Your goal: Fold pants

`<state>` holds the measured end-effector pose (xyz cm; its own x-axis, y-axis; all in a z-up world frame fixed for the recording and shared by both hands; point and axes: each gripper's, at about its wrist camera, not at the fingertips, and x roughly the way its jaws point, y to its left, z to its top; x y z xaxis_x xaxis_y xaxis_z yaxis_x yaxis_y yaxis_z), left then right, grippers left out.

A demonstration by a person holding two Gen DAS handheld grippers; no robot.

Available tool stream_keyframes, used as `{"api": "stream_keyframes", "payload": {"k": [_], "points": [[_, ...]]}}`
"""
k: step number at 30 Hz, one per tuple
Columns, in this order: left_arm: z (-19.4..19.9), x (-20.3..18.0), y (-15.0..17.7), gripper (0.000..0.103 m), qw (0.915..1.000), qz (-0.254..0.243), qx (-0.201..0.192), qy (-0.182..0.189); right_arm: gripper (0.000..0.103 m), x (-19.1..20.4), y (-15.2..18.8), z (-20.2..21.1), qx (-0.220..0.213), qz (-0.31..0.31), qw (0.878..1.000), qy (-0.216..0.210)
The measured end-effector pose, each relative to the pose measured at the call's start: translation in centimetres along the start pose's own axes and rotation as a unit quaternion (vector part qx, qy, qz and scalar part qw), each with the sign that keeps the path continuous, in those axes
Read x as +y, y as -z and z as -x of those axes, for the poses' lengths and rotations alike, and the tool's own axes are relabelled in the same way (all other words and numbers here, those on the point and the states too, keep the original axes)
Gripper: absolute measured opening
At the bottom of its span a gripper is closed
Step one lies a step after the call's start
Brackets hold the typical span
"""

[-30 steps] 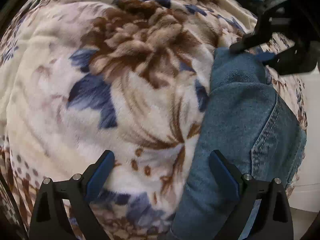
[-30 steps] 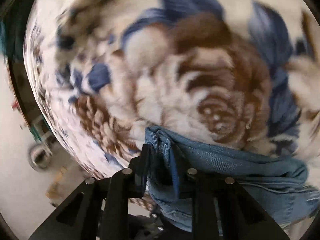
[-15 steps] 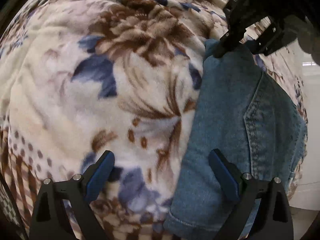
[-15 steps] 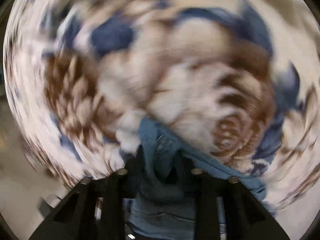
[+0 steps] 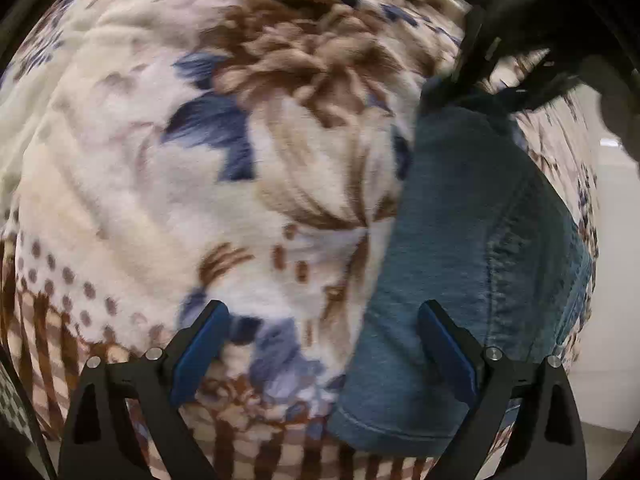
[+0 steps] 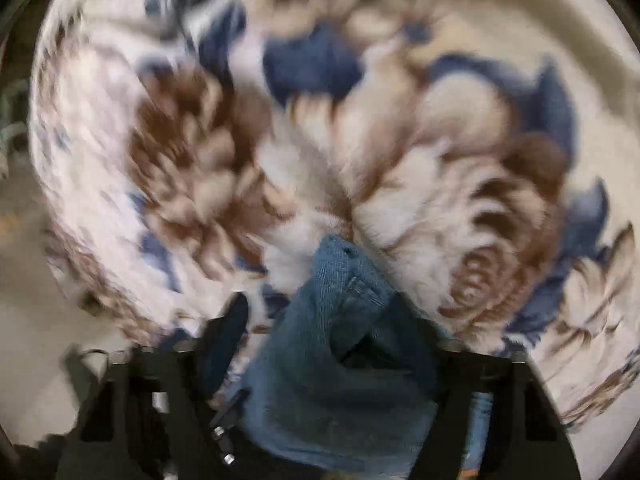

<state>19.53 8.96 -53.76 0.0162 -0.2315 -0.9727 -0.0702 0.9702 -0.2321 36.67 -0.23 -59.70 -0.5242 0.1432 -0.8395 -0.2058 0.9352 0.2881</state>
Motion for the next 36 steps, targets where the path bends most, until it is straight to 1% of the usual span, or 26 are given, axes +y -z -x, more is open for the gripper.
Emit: {"api": "stream_keyframes", "payload": {"k": [1,2,3,4,5,6,7,9,10,11,12,13,14,16,18,19,21,23,24,25,26,28,31,33,35,36], "points": [[0.4,-0.6,-0.2,0.097,0.9999,-0.008,-0.003,-0.006,0.040,-0.2,0.0,-1.0,0.002,-0.004,1.000,0.014],[0.5,-0.8,0.0,0.097,0.9998,-0.015,-0.008,-0.011,0.034,-1.2,-0.1,-1.0,-0.009,-0.040,0.999,-0.013],[1.0,-1.0,-0.6,0.097,0.9997,-0.019,-0.011,-0.012,0.030,-3.2,0.1,-1.0,-0.017,-0.114,0.991,-0.068],[1.0,-1.2,-0.5,0.097,0.9997,-0.018,-0.013,-0.010,0.026,-6.0,0.9,-0.9,-0.032,-0.199,0.969,-0.143],[1.0,-1.1,-0.6,0.097,0.9998,-0.014,-0.013,-0.007,0.022,-7.5,1.7,-1.0,-0.043,-0.242,0.952,-0.184],[0.8,-1.0,-0.6,0.097,0.9999,-0.010,-0.009,-0.006,0.022,-9.0,2.9,-1.5,-0.049,-0.286,0.927,-0.237],[0.7,-1.0,-0.5,0.097,0.9999,-0.008,-0.006,-0.006,0.022,-10.2,4.3,-2.6,-0.043,-0.326,0.894,-0.305],[0.8,-0.8,0.2,0.097,1.0000,-0.006,-0.004,-0.004,0.022,-11.1,6.2,-4.2,-0.040,-0.371,0.853,-0.366],[0.8,-0.6,0.3,0.097,1.0000,-0.007,-0.005,-0.004,0.023,-11.0,6.3,-4.0,-0.043,-0.365,0.853,-0.371],[0.9,-0.7,0.4,0.097,0.9999,-0.010,-0.008,-0.007,0.025,-10.6,6.0,-3.5,-0.047,-0.348,0.864,-0.360],[1.0,-0.7,0.5,0.097,0.9998,-0.013,-0.009,-0.010,0.027,-9.6,5.4,-2.3,-0.056,-0.318,0.887,-0.330],[1.2,-0.8,0.5,0.097,0.9998,-0.014,-0.011,-0.012,0.037,-8.5,4.6,-1.3,-0.068,-0.291,0.907,-0.298],[1.4,-0.9,0.6,0.097,0.9997,-0.015,-0.013,-0.012,0.058,-7.0,3.9,-0.2,-0.083,-0.257,0.927,-0.261],[1.6,-1.4,0.9,0.097,0.9996,-0.017,-0.014,-0.016,0.083,-3.0,2.0,1.7,-0.103,-0.173,0.965,-0.171],[1.6,-2.0,0.9,0.097,0.9996,-0.017,-0.016,-0.018,0.083,0.3,0.0,1.6,-0.077,-0.103,0.986,-0.102],[1.5,-2.2,0.8,0.097,0.9995,-0.018,-0.016,-0.019,0.083,2.4,-1.0,0.3,-0.039,-0.066,0.995,-0.066],[1.3,-2.9,0.4,0.097,0.9992,-0.026,-0.020,-0.025,0.075,4.4,-2.0,-2.5,0.013,-0.053,0.997,-0.046],[0.6,-3.6,0.1,0.097,0.9983,-0.046,-0.017,-0.032,0.047,4.9,-2.2,-4.6,0.045,-0.050,0.998,-0.004],[0.4,-3.9,0.0,0.097,0.9980,-0.053,-0.017,-0.030,0.047,4.6,-2.4,-4.5,0.040,-0.070,0.997,-0.011],[0.4,-3.9,0.1,0.097,0.9981,-0.053,-0.019,-0.027,0.039,3.9,-2.5,-4.0,0.035,-0.106,0.993,-0.039],[0.2,-4.0,0.2,0.097,0.9983,-0.050,-0.016,-0.024,0.022,2.6,-2.6,-2.9,0.013,-0.136,0.988,-0.066],[-0.3,-3.9,0.4,0.097,0.9987,-0.047,-0.009,-0.020,0.015,0.8,-2.6,-1.2,-0.032,-0.188,0.975,-0.110],[-0.4,-3.7,-0.1,0.097,0.9992,-0.038,0.004,-0.012,0.013,2.0,-2.3,-1.4,-0.025,-0.158,0.978,-0.136],[0.5,-3.2,-0.9,0.097,0.9998,-0.019,0.007,0.003,0.030,4.7,-1.5,-0.1,-0.049,-0.109,0.984,-0.133],[2.1,-2.9,-1.7,0.097,0.9990,0.002,-0.009,0.043,0.096,4.9,-0.1,3.0,-0.117,-0.094,0.973,-0.174],[3.5,-3.1,-2.1,0.097,0.9968,0.006,-0.033,0.073,0.098,4.1,2.0,4.8,-0.164,-0.085,0.966,-0.181]]}}
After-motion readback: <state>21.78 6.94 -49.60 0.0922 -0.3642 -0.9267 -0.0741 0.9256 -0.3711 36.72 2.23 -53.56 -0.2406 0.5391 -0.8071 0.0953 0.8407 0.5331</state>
